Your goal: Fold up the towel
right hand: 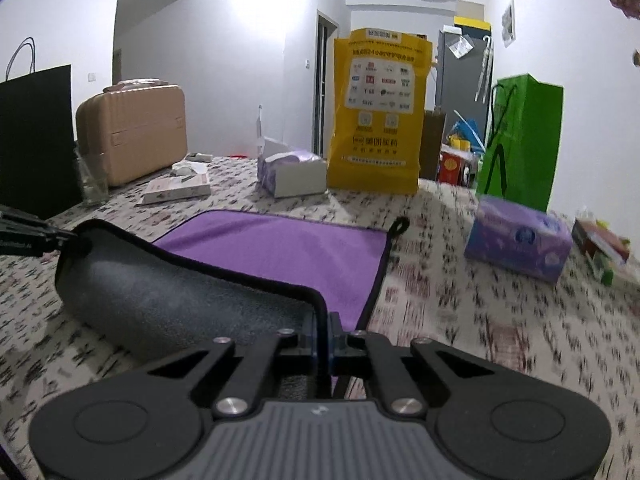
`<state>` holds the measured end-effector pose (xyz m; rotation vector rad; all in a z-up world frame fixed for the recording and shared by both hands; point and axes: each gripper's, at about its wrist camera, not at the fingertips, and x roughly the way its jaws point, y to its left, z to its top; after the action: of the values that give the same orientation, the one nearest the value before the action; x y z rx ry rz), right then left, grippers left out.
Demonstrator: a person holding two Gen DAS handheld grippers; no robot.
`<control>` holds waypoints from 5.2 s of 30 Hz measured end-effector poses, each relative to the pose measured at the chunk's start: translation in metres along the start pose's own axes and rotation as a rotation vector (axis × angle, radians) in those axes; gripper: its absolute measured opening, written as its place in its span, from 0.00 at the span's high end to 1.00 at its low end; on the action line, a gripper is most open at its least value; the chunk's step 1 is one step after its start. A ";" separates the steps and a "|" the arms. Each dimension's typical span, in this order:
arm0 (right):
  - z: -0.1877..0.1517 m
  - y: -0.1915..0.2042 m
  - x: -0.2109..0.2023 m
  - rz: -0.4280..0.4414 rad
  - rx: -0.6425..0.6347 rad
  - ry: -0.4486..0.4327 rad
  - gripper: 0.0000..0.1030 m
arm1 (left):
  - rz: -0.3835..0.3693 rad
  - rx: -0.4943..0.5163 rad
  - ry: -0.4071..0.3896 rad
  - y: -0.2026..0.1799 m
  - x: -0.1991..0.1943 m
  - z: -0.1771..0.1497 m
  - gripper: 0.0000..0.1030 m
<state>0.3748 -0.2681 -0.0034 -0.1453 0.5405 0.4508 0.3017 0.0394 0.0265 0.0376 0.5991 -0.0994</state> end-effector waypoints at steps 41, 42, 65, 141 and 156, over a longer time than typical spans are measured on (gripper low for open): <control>0.075 -0.078 0.207 -0.011 0.087 0.118 0.79 | -0.040 -0.100 0.150 0.071 0.193 0.082 0.76; 0.075 -0.079 0.207 -0.021 0.094 0.117 0.76 | -0.026 -0.099 0.150 0.072 0.192 0.082 0.74; 0.080 -0.069 0.104 -0.090 0.096 0.070 0.27 | 0.034 -0.089 0.087 0.049 0.082 0.075 0.11; -0.052 0.120 -0.175 -0.042 0.072 -0.189 0.03 | 0.068 -0.076 -0.152 -0.042 -0.193 -0.107 0.00; -0.099 0.144 -0.204 -0.057 0.128 -0.182 0.02 | 0.059 -0.051 -0.148 -0.063 -0.217 -0.142 0.00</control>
<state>0.1086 -0.2403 0.0177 0.0031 0.3845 0.3687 0.0374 0.0036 0.0315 -0.0019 0.4524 -0.0292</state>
